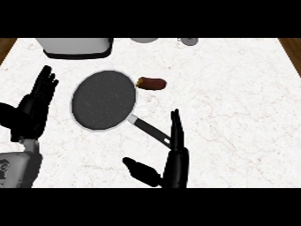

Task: Pick the sweet potato from the plate and place it in the pan

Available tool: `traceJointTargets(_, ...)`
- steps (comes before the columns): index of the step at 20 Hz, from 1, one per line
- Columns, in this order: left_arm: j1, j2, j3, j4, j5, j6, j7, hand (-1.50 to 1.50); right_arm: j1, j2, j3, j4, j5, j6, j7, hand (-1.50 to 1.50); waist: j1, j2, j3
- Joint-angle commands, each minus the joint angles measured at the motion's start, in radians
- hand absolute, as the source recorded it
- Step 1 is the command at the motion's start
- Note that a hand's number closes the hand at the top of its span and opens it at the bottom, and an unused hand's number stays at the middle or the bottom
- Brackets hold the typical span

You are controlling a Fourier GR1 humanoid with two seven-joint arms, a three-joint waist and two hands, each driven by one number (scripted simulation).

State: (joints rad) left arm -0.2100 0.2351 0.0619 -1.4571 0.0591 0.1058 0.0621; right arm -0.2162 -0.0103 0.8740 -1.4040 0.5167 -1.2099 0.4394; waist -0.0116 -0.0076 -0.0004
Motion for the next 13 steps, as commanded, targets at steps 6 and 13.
traceJointTargets(6, 0.01, -0.028, -0.025, -0.048, -0.038, 0.037, 0.032, 0.0, 0.495, 0.009, 0.188, -0.343, 0.42, 0.007, 0.038, -1.5, -0.013, 0.0, -0.002)
traceJointTargets(13, 0.007, -0.06, -0.033, -0.028, -0.042, 0.028, 0.016, 0.0, 0.683, 0.01, 0.281, -0.4, 0.659, 0.075, 0.132, -1.5, 0.001, 0.007, -0.001)
